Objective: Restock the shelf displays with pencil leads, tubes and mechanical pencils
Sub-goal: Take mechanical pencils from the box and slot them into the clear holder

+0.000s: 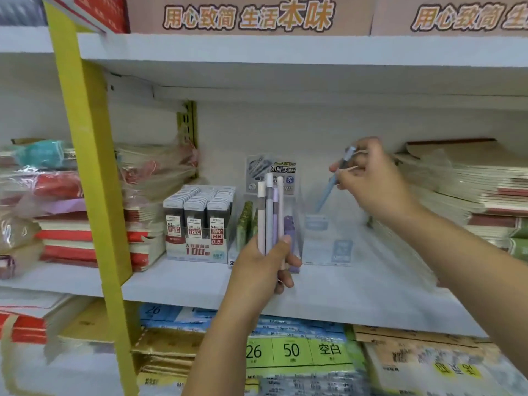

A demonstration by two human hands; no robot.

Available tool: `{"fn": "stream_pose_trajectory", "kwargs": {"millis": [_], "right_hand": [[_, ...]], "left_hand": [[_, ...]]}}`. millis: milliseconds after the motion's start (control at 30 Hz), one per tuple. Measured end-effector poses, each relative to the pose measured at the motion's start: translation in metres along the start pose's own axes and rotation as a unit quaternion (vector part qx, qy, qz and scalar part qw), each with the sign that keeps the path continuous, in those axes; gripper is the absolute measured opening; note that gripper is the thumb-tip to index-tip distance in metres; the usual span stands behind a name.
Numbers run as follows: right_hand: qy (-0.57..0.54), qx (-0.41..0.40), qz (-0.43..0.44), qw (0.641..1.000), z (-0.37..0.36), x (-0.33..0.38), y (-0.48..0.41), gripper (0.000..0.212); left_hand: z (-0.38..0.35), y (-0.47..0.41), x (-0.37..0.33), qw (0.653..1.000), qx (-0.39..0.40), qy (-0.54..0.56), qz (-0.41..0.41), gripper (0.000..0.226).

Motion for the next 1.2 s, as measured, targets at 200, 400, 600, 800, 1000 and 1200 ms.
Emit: {"fn": "stream_pose_trajectory", "kwargs": {"millis": [200,400,600,800,1000,1200], "right_hand": [[0.130,0.104,0.017,0.986,-0.058,-0.019,-0.036,0.025],[0.133,0.157,0.003,0.978,-0.089,-0.039,-0.047,0.022],[0.158,0.094,0.050,0.982,-0.091,-0.039,-0.045,0.032],[0.171,0.052,0.068,0.981,-0.086,-0.040,-0.043,0.031],[0.188,0.121,0.036,0.974,-0.099,-0.050,-0.043,0.024],[0.204,0.138,-0.014,0.969,-0.106,-0.052,-0.049,0.018]], "left_hand": [[0.004,-0.015,0.009,1.000,-0.019,0.013,0.004,0.018],[0.007,-0.017,0.010,1.000,-0.021,0.019,0.000,0.015],[0.005,-0.016,0.011,1.000,-0.021,0.012,-0.001,0.017],[0.008,-0.014,0.012,1.000,-0.027,0.008,0.007,0.026],[0.009,-0.015,0.012,1.000,-0.025,0.009,0.003,0.020],[0.009,-0.014,0.012,1.000,-0.026,0.005,0.006,0.021]]}}
Point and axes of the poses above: each hand's wrist, its own y-axis away from the middle knuckle, its own z-axis out of the back of the hand, x = y × z, the point moved 9 cm from there along -y, towards the middle knuckle, and after that the axes turned 15 degrees about y, right-handed, at the moved point
